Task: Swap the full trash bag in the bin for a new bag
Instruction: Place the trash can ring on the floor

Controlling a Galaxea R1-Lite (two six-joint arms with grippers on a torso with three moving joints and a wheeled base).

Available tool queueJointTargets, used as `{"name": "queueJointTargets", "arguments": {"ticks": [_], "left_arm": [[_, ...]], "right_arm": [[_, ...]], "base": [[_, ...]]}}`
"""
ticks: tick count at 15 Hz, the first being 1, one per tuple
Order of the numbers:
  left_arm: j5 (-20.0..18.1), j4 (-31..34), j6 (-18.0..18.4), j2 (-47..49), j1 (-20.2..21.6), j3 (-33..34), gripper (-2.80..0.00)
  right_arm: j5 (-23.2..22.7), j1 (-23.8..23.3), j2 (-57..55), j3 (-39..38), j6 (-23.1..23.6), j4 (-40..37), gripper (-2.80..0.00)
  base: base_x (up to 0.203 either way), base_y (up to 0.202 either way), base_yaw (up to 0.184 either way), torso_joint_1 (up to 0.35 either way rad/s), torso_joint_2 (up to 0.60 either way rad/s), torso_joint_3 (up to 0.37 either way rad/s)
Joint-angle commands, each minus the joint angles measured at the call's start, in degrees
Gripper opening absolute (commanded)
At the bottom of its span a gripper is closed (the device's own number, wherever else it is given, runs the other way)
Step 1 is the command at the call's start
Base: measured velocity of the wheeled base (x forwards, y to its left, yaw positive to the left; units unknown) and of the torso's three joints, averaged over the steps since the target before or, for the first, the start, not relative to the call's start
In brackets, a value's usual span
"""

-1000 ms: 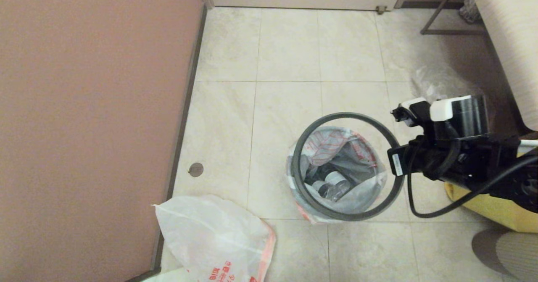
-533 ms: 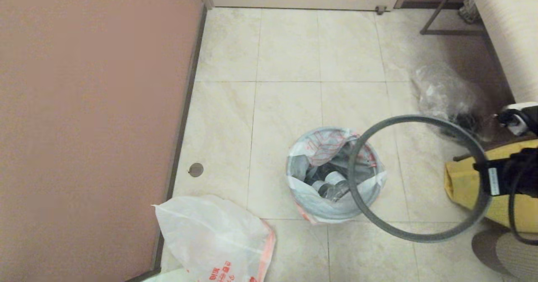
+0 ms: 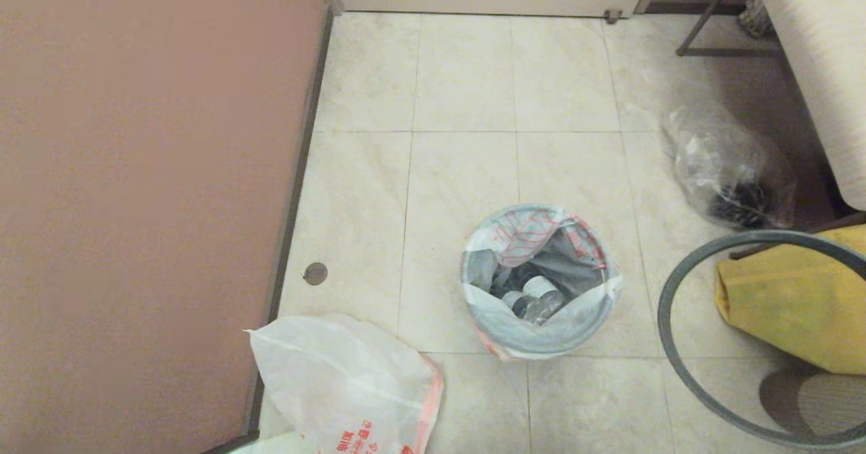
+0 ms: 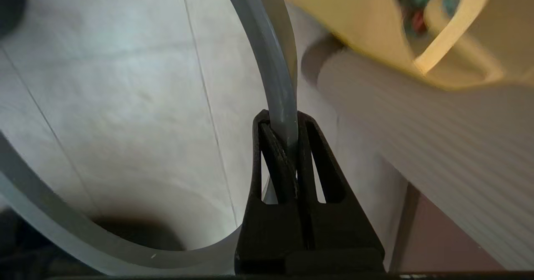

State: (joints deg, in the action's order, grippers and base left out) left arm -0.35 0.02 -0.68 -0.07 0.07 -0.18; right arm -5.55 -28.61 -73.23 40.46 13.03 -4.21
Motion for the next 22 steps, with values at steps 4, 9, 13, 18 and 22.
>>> {"name": "queueJointTargets", "arguments": {"ticks": [4, 9, 13, 18, 22], "left_arm": [[0.0, 0.0, 0.0, 0.1, 0.0, 0.0, -2.8], [0.0, 0.0, 0.0, 0.1, 0.0, 0.0, -2.8], [0.0, 0.0, 0.0, 0.1, 0.0, 0.0, -2.8], [0.0, 0.0, 0.0, 0.1, 0.0, 0.0, -2.8], [0.0, 0.0, 0.0, 0.1, 0.0, 0.0, -2.8]], "right_arm": [[-1.6, -2.9, -19.9, -0.4, 1.1, 4.1, -2.8], [-0.8, 1.9, -40.9, -0.4, 0.7, 20.2, -2.8], [1.9, 14.2, -52.8, 4.5, -3.9, 28.8, -2.8], [5.5, 19.8, -64.7, 11.6, -5.7, 29.2, -2.8], [5.1, 15.5, -68.9, 16.4, -3.5, 27.6, -2.8]], "base": [[0.0, 0.0, 0.0, 0.0, 0.0, 0.0], [0.0, 0.0, 0.0, 0.0, 0.0, 0.0], [0.0, 0.0, 0.0, 0.0, 0.0, 0.0], [0.0, 0.0, 0.0, 0.0, 0.0, 0.0], [0.0, 0.0, 0.0, 0.0, 0.0, 0.0]]}}
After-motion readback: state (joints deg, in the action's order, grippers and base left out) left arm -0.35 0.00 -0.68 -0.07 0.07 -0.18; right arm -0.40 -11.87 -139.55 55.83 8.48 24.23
